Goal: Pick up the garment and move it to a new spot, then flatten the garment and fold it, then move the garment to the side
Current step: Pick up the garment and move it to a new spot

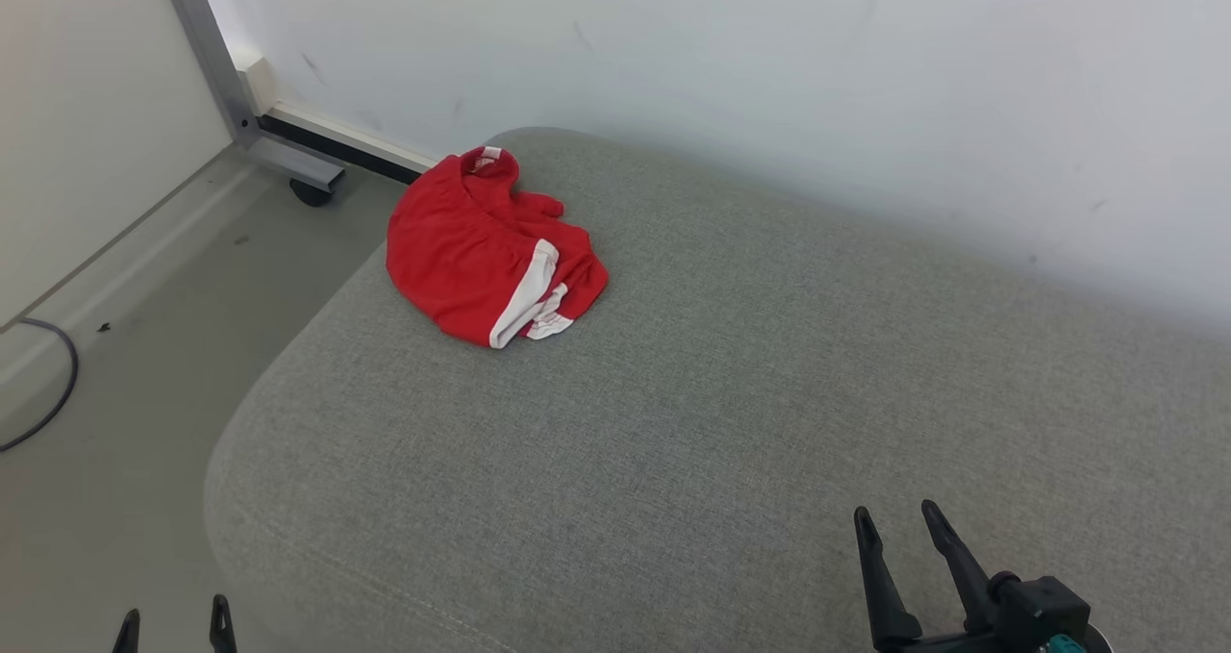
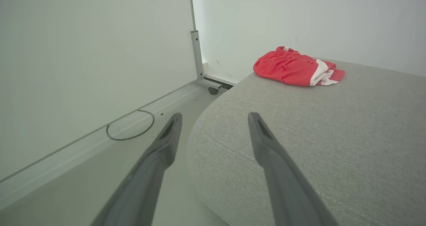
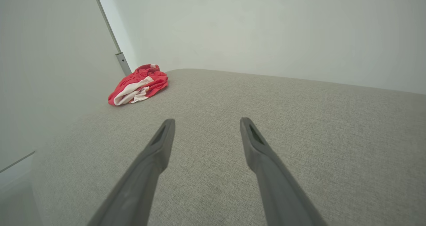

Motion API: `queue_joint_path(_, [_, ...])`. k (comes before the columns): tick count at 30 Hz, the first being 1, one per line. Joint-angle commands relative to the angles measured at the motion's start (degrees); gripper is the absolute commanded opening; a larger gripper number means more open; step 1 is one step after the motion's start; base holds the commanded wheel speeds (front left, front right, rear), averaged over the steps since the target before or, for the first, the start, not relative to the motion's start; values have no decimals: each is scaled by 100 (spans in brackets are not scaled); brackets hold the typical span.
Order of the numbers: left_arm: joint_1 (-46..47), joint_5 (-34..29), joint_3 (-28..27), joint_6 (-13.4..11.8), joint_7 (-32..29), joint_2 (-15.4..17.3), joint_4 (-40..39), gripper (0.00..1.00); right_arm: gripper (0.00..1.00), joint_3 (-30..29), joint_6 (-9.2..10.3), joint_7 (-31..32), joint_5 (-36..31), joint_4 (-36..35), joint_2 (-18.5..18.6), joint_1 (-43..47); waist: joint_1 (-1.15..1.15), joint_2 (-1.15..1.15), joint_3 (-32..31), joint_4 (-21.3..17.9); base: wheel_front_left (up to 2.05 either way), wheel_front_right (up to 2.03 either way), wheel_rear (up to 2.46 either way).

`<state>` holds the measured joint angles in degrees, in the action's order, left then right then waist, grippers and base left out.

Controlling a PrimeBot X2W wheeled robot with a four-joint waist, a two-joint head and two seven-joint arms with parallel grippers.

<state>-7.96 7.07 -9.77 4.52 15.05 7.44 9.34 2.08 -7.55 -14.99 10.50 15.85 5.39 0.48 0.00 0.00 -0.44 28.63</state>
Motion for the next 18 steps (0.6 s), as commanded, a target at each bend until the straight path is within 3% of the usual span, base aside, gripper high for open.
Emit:
queue_joint_path(1, [-52,39,-18,-24,17,23,-30,100,100,10,15,-26,19,13,0,-26,0,0,3,6,0,0,0])
queue_joint_path(9, [-58,71,-43,-56,17,38,-19,100,100,-2,15,-26,39,17,-7,11,0,0,-8,-21,0,0,0])
queue_joint_path(18, [453,155,-74,-9,17,183,-3,100,100,-24,15,-26,2,-89,55,-106,0,0,144,-369,0,0,0])
